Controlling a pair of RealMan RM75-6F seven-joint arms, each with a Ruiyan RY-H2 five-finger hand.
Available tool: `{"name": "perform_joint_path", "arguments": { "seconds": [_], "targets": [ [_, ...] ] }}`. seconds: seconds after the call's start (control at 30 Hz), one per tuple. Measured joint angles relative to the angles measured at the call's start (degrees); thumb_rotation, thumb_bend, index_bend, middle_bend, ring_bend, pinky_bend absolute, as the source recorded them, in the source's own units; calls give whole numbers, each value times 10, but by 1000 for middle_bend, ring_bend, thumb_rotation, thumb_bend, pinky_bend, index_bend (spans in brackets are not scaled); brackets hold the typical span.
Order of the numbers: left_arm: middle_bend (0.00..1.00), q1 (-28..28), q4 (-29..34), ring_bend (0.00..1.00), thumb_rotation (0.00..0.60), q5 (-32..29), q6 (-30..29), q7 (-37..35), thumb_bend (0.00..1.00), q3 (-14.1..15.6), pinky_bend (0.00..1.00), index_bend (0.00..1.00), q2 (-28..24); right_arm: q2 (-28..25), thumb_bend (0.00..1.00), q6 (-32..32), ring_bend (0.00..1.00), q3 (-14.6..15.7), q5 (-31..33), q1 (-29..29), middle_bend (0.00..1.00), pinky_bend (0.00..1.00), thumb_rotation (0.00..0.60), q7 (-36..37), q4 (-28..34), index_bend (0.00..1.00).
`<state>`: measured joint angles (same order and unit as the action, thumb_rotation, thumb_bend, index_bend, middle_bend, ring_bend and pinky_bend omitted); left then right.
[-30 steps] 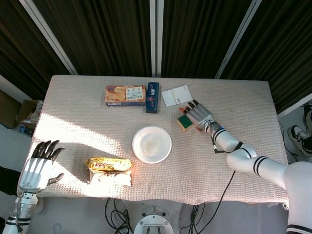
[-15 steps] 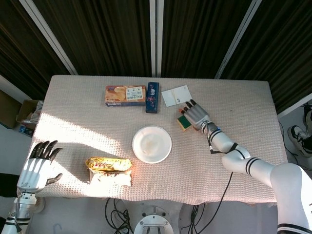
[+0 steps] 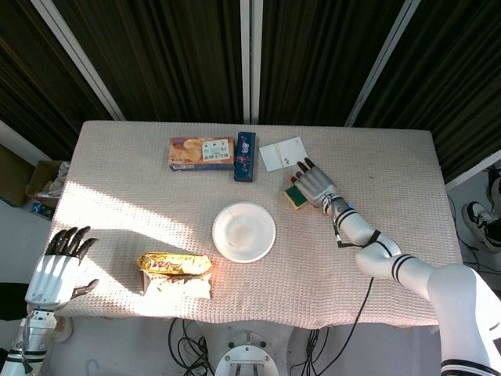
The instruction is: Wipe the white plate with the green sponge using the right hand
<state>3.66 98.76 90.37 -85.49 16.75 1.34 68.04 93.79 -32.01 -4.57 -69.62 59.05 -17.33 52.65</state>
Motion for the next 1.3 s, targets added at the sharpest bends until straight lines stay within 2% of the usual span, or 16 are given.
{"name": "perform_joint_path", "arguments": {
  "seconds": [0.17, 0.4, 0.6, 0.73, 0.8, 0.97, 1.3],
  "targets": [
    [120, 0, 1, 96, 600, -1, 2, 0, 47, 0, 118, 254, 0, 5, 283, -22, 3, -1, -12, -5, 321, 0, 600, -1, -5, 411],
    [120, -2, 1, 96, 600, 0, -1, -1, 47, 2, 118, 251, -2, 0, 293, -57, 15, -1, -37, -12, 334, 0, 600, 2, 9, 420],
    [120, -6, -2, 96, 600, 3, -7, -4, 48, 3, 119, 250, -4, -31, 293, -132, 16, 4, -103, -16, 339, 0, 600, -10, 106, 424],
    [119, -9, -5, 96, 600, 7, -14, -10, 47, 4, 118, 250, -3, -37, 294, -160, 20, 8, -149, -9, 339, 0, 600, -61, 177, 425],
    [120, -11, -8, 96, 600, 7, -15, -13, 47, 5, 118, 250, -2, -31, 294, -161, 33, 9, -159, -3, 339, 0, 600, -92, 188, 433],
    [120, -15, -18, 96, 600, 9, -20, -25, 47, 7, 118, 250, 0, 18, 294, -153, 47, 9, -175, 16, 340, 0, 600, -178, 178, 446],
    [120, -18, -37, 96, 600, 10, -21, -46, 47, 8, 118, 250, 6, 108, 294, -148, 54, 12, -191, 30, 341, 0, 600, -298, 102, 453]
  ]
}}
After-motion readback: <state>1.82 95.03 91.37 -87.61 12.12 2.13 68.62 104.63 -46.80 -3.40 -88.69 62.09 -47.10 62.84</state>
